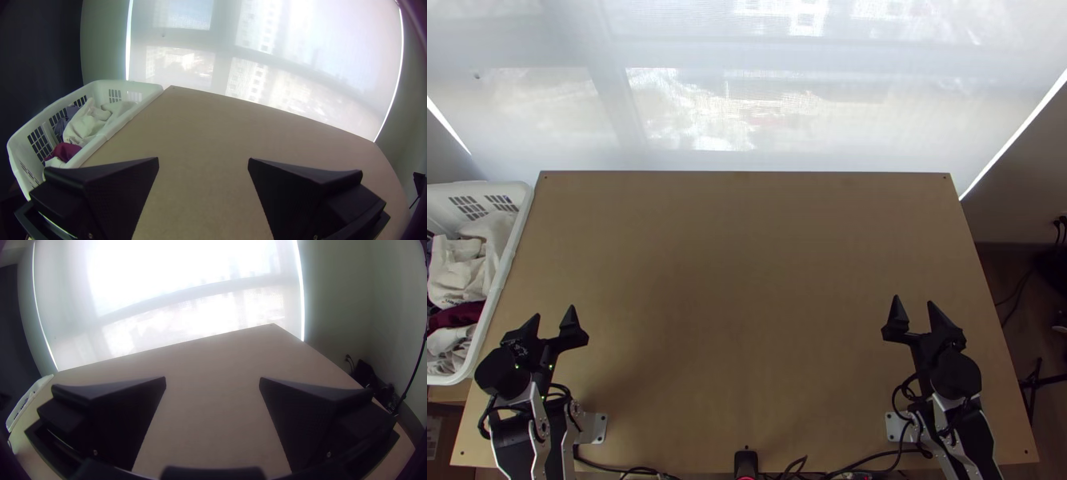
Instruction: Fold the t-shirt
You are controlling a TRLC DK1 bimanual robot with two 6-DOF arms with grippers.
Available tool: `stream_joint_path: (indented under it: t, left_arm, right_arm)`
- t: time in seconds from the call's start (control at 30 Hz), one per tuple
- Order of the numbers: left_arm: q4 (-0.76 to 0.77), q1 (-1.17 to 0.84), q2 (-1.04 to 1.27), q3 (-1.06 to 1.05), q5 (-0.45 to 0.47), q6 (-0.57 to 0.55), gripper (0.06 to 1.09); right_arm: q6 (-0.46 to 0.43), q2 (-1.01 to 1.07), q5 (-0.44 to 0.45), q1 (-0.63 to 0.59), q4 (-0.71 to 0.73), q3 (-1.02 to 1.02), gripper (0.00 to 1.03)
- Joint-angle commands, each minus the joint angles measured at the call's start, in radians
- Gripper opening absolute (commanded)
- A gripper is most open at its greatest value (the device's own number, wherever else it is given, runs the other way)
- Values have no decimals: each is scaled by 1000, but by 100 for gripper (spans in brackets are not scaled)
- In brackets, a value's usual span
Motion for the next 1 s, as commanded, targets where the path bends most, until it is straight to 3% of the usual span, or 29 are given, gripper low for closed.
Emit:
stream_joint_path:
  t: [0.0, 0.47, 0.6, 0.63, 0.7, 0.8, 0.87, 0.97]
  left_arm:
    - [0, 0, 0, 0, 2, 0, 104]
    - [0, 0, 0, 0, 0, 0, 104]
    - [0, 0, 0, 0, 0, 0, 104]
    - [0, 0, 0, 0, 0, 0, 104]
    - [0, 0, 0, 0, 2, 0, 104]
    - [0, 0, 0, 0, 0, 0, 104]
    - [0, 0, 0, 0, 0, 0, 104]
    - [0, 0, 0, 0, 2, 0, 104]
  right_arm:
    - [0, 0, 0, 0, 0, 0, 98]
    - [0, 0, 0, 3, 0, 0, 98]
    - [20, 0, -1, 68, 0, 2, 98]
    - [55, -1, 5, 100, 0, 2, 98]
    - [23, 0, 69, 109, 0, 2, 98]
    - [20, 0, 78, 103, 5, 3, 98]
    - [-53, -1, 77, 129, 43, 5, 98]
    - [-353, -1, 74, 222, 191, 25, 98]
